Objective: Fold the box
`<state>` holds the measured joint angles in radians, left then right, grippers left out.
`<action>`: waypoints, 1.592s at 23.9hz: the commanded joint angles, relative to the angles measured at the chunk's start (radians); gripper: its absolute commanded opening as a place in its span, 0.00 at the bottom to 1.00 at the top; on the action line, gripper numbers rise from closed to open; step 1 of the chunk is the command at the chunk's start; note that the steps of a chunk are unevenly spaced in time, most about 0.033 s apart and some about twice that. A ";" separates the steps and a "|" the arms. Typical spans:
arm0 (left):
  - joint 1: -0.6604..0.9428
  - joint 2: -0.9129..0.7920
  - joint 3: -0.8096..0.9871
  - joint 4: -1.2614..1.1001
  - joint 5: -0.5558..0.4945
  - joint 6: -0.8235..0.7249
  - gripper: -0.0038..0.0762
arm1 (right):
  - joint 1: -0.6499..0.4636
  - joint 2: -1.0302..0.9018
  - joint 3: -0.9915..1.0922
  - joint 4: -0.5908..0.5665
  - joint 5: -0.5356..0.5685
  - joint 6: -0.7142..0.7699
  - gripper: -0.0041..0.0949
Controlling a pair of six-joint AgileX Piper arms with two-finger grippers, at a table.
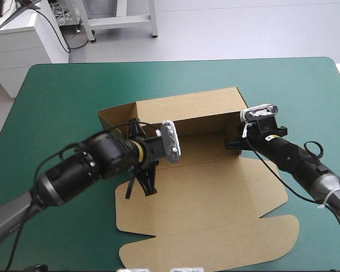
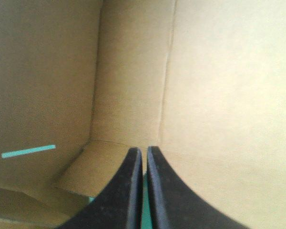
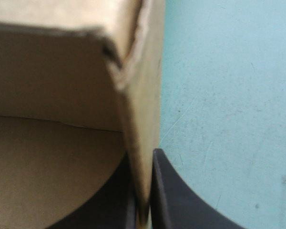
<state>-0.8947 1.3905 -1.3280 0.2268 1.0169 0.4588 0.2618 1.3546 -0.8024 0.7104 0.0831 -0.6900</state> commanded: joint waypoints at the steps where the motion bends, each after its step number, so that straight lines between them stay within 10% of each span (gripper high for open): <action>1: 0.154 -0.029 -0.155 -0.282 0.098 0.100 0.07 | -0.007 -0.027 -0.040 0.011 -0.035 0.004 0.02; 13: 0.951 -0.031 -0.197 -0.839 -0.007 -0.010 0.05 | -0.007 -0.027 -0.040 0.011 0.024 0.014 0.02; 21: 1.418 -0.031 0.129 -1.270 -0.054 0.013 0.05 | -0.015 -0.027 -0.058 0.015 0.118 0.076 0.03; 29: 1.423 -0.031 0.299 -1.269 -0.214 -0.034 0.05 | -0.108 -0.021 -0.384 -0.338 0.707 0.530 0.03; 38: 1.423 -0.031 0.310 -1.274 -0.227 -0.061 0.05 | -0.106 0.103 -0.556 -0.348 1.118 0.588 0.04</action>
<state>0.5245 1.3904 -0.9936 -0.9886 0.8025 0.4076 0.1587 1.4434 -1.3204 0.3374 1.1258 -0.1161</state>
